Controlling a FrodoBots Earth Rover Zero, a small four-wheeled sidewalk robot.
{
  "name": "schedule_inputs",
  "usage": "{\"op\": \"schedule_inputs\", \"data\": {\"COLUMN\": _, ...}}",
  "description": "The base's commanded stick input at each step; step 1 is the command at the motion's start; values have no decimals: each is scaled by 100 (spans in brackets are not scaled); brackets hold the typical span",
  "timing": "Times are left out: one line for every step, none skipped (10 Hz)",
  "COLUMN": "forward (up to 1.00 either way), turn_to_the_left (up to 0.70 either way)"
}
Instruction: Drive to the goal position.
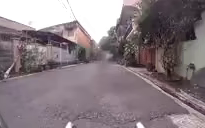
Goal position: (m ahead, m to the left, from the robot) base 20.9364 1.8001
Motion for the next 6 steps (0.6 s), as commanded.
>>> {"op": "schedule_inputs", "data": {"forward": 70, "turn_to_the_left": 0}}
{"op": "schedule_inputs", "data": {"forward": 69, "turn_to_the_left": 0}}
{"op": "schedule_inputs", "data": {"forward": 70, "turn_to_the_left": 0}}
{"op": "schedule_inputs", "data": {"forward": 70, "turn_to_the_left": 0}}
{"op": "schedule_inputs", "data": {"forward": 70, "turn_to_the_left": 0}}
{"op": "schedule_inputs", "data": {"forward": 70, "turn_to_the_left": 0}}
